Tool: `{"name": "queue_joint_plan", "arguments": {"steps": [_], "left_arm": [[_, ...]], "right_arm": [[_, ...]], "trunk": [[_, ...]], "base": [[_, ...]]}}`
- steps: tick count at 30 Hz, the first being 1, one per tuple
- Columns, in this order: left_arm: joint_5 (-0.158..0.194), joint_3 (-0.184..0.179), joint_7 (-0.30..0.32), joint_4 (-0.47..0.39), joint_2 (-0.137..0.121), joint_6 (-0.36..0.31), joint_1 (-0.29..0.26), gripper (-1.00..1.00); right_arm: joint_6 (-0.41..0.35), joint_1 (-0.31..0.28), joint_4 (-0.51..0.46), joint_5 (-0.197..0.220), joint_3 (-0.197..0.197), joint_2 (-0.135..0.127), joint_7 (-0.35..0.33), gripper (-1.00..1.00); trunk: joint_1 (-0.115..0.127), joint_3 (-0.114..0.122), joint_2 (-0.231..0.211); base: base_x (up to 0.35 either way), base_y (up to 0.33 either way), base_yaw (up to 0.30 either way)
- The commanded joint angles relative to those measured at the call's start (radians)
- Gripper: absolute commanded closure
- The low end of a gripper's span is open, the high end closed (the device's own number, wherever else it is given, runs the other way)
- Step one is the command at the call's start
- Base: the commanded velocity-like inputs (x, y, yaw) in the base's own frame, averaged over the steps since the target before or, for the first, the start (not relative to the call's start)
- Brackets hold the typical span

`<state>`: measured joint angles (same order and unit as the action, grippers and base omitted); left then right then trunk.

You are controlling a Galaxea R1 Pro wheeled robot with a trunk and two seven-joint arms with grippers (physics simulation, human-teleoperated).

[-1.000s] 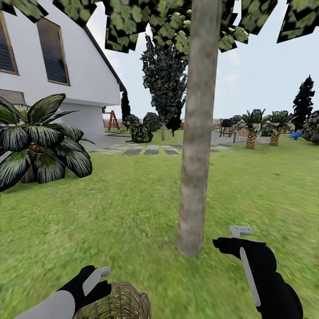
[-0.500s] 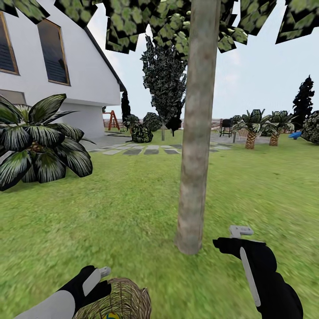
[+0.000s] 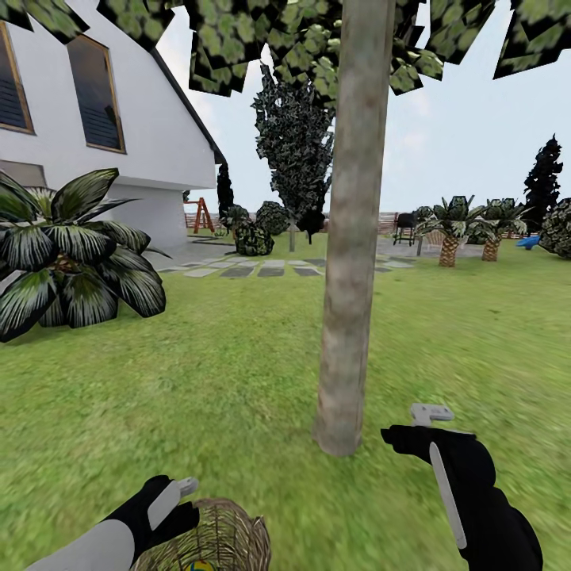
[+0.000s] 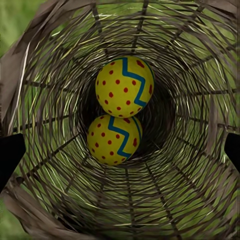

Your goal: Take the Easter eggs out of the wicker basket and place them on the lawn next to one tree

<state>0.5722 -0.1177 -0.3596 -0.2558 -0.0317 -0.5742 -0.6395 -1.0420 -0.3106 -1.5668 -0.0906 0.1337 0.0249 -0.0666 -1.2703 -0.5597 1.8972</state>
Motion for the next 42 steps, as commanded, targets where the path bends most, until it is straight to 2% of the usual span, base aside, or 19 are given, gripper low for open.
{"name": "queue_joint_plan", "arguments": {"steps": [1, 12, 42], "left_arm": [[0.011, -0.008, -0.007, -0.002, -0.001, -0.004, 0.000, -1.00], [0.011, -0.008, -0.007, -0.003, -0.001, -0.004, 0.000, -1.00], [0.009, -0.015, -0.005, -0.002, -0.001, -0.008, -0.001, -1.00]], "right_arm": [[-0.004, -0.001, -0.001, -0.009, 0.001, 0.001, -0.007, -1.00], [-0.004, -0.001, -0.001, -0.009, 0.001, 0.001, -0.007, -1.00], [-0.004, -0.001, -0.001, -0.010, -0.001, 0.001, -0.007, -1.00]], "trunk": [[0.004, 0.002, -0.007], [0.004, 0.002, -0.007], [-0.111, -0.092, 0.203]], "base": [[0.000, 0.000, 0.000], [0.000, 0.000, 0.000], [0.000, 0.000, 0.000]]}}
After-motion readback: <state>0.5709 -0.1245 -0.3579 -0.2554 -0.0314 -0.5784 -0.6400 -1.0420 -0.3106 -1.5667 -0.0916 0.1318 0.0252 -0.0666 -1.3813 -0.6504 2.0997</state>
